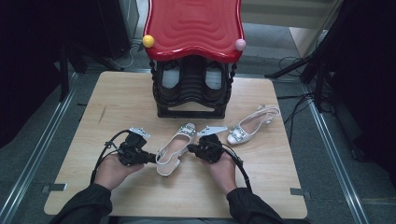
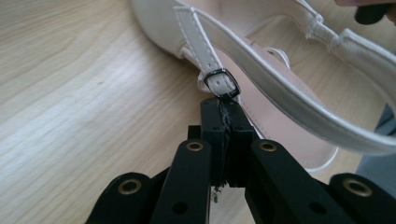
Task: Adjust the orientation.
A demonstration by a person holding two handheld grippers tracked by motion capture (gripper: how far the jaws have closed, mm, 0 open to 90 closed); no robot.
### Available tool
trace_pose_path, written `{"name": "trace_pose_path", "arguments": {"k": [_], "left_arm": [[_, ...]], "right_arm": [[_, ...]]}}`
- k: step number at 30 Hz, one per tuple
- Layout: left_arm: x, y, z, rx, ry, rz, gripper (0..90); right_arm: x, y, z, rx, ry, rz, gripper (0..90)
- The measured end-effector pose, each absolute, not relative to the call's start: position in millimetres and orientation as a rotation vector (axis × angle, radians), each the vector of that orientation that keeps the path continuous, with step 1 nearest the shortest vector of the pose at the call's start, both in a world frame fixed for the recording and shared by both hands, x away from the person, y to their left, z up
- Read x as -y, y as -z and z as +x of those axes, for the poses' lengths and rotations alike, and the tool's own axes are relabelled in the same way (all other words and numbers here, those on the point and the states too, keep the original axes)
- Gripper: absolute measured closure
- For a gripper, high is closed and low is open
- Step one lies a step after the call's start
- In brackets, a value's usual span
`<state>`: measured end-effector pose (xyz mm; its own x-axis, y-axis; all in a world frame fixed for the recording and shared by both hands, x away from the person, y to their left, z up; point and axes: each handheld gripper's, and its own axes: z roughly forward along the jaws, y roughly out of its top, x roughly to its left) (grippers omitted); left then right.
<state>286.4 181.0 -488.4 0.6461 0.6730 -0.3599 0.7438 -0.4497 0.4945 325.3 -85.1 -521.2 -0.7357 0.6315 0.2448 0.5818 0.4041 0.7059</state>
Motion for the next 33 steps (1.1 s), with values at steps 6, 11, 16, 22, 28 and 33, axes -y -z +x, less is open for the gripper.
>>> {"name": "trace_pose_path", "arguments": {"k": [6, 11, 16, 22, 28, 33], "left_arm": [[-170.6, 491.6, 282.2, -1.059, 0.196, 2.226, 88.6], [-163.1, 494.8, 281.1, -1.035, 0.208, 2.244, 85.6], [-176.5, 490.7, 282.7, -1.055, 0.174, 2.228, 78.0], [-196.0, 482.5, 288.1, -1.110, 0.130, 2.141, 61.3], [-205.8, 476.2, 292.5, -1.117, 0.093, 2.099, 47.7], [-212.0, 475.5, 297.4, -1.126, 0.080, 2.099, 42.0]], "right_arm": [[87.4, 520.8, 329.2, -2.577, -1.257, 1.127, 90.0], [90.5, 519.7, 333.7, -2.589, -1.255, 1.162, 90.0], [93.9, 513.8, 334.7, -2.576, -1.265, 1.148, 83.2], [97.4, 504.1, 334.1, -2.572, -1.283, 1.093, 63.5], [102.2, 499.2, 332.5, -2.577, -1.311, 1.101, 58.4], [109.1, 495.0, 329.2, -2.573, -1.310, 1.078, 58.0]]}}
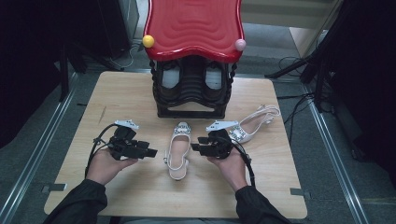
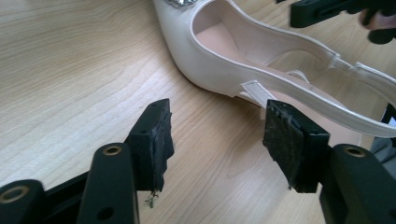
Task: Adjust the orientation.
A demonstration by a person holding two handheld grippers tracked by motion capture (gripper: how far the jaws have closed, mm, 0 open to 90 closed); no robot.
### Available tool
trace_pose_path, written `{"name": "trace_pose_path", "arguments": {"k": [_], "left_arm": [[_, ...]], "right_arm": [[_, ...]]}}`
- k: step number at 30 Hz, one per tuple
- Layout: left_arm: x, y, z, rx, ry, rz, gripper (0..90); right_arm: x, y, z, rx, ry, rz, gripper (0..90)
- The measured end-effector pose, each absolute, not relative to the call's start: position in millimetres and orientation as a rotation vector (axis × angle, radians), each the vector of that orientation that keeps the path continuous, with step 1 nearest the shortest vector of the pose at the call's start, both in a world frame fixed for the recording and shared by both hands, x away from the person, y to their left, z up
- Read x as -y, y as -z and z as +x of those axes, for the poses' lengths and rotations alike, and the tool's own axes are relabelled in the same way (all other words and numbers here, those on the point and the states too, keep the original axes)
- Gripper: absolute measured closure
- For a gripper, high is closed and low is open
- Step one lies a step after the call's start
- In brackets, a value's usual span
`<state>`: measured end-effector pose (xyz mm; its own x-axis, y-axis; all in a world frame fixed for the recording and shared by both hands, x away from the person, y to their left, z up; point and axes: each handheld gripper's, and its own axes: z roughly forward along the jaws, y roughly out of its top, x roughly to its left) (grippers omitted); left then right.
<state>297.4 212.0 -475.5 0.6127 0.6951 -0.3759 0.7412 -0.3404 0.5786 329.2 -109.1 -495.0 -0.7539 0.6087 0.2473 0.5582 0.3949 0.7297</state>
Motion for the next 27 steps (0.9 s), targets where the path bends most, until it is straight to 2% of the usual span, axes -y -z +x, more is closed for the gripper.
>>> {"name": "trace_pose_path", "arguments": {"k": [15, 27], "left_arm": [[-217.0, 473.2, 313.2, -1.124, 0.064, 2.084, 40.0], [-216.2, 472.6, 322.5, -1.114, 0.056, 2.082, 38.1]], "right_arm": [[142.4, 477.0, 317.6, -2.534, -1.309, 1.080, 61.1], [174.9, 477.1, 319.1, -2.463, -1.273, 1.153, 71.6]]}}
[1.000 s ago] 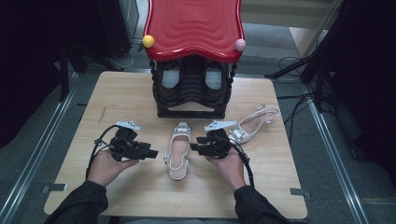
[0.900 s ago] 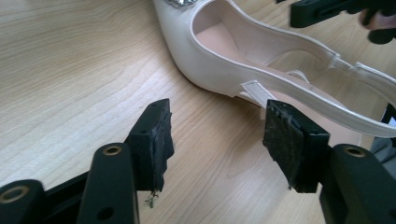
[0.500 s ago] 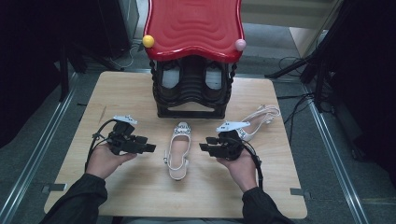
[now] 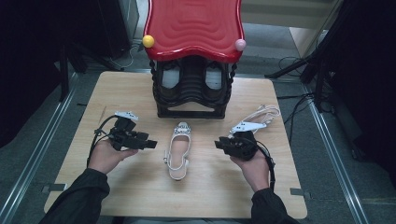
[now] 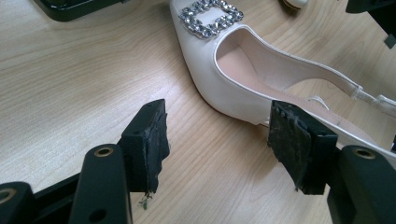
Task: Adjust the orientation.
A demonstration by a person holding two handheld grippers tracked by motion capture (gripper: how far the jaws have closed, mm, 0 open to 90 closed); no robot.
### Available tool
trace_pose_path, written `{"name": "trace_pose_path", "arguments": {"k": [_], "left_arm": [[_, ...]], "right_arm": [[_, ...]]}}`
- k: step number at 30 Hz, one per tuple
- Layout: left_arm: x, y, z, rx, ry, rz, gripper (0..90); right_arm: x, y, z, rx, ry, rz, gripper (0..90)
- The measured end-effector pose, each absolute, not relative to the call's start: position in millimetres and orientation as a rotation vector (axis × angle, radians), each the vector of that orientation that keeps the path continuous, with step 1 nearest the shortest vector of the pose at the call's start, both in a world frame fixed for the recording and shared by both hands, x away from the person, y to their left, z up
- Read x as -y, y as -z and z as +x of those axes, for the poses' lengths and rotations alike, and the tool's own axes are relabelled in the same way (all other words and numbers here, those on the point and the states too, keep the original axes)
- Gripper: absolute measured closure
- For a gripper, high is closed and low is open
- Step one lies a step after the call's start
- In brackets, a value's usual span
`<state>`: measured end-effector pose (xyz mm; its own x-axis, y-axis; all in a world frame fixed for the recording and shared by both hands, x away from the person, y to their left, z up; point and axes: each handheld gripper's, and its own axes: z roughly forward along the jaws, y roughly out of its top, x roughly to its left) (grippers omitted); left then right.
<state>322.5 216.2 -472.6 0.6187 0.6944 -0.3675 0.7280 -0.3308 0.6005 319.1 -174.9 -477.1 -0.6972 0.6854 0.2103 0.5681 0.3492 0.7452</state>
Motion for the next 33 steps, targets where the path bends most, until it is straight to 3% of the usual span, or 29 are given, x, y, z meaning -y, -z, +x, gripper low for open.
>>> {"name": "trace_pose_path", "arguments": {"k": [12, 33], "left_arm": [[-215.7, 471.7, 329.5, -1.116, 0.054, 2.067, 37.4], [-216.6, 471.5, 329.8, -1.118, 0.047, 2.068, 37.4]], "right_arm": [[209.7, 473.7, 316.8, -2.403, -1.253, 1.239, 89.7], [257.8, 499.0, 339.4, -2.311, -1.173, 1.338, 90.0]]}}
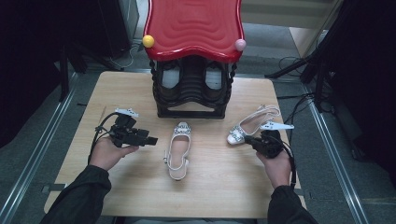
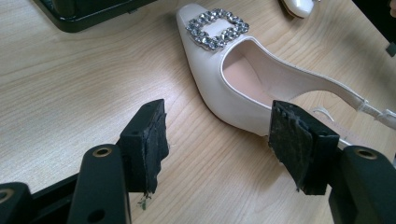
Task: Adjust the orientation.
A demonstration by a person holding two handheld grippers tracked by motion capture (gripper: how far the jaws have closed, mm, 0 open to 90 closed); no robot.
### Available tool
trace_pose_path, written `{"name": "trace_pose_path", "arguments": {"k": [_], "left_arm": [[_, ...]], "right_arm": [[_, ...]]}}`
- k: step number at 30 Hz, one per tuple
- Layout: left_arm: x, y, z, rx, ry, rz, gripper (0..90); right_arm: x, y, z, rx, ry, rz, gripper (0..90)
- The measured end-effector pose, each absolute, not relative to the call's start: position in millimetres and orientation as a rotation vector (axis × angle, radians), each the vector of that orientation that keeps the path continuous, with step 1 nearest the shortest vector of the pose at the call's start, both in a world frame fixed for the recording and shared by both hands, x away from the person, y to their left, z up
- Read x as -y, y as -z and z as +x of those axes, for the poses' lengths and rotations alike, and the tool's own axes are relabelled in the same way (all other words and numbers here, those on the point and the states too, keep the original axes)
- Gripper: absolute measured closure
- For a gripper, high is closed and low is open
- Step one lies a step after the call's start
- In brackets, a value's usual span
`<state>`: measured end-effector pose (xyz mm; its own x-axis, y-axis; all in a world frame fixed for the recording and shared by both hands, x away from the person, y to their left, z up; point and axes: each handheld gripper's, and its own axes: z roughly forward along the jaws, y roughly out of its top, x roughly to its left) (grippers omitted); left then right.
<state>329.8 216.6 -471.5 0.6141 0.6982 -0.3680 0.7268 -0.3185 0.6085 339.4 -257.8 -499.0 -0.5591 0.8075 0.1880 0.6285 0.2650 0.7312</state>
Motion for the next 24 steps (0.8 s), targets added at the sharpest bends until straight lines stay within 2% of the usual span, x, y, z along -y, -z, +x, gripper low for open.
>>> {"name": "trace_pose_path", "arguments": {"k": [12, 24], "left_arm": [[-214.7, 472.3, 328.8, -1.113, 0.039, 2.088, 37.4], [-220.1, 471.8, 324.9, -1.120, 0.032, 2.082, 37.4]], "right_arm": [[281.7, 509.0, 348.7, -2.284, -1.107, 1.411, 90.0], [269.5, 516.5, 358.2, -2.321, -1.073, 1.407, 90.0]]}}
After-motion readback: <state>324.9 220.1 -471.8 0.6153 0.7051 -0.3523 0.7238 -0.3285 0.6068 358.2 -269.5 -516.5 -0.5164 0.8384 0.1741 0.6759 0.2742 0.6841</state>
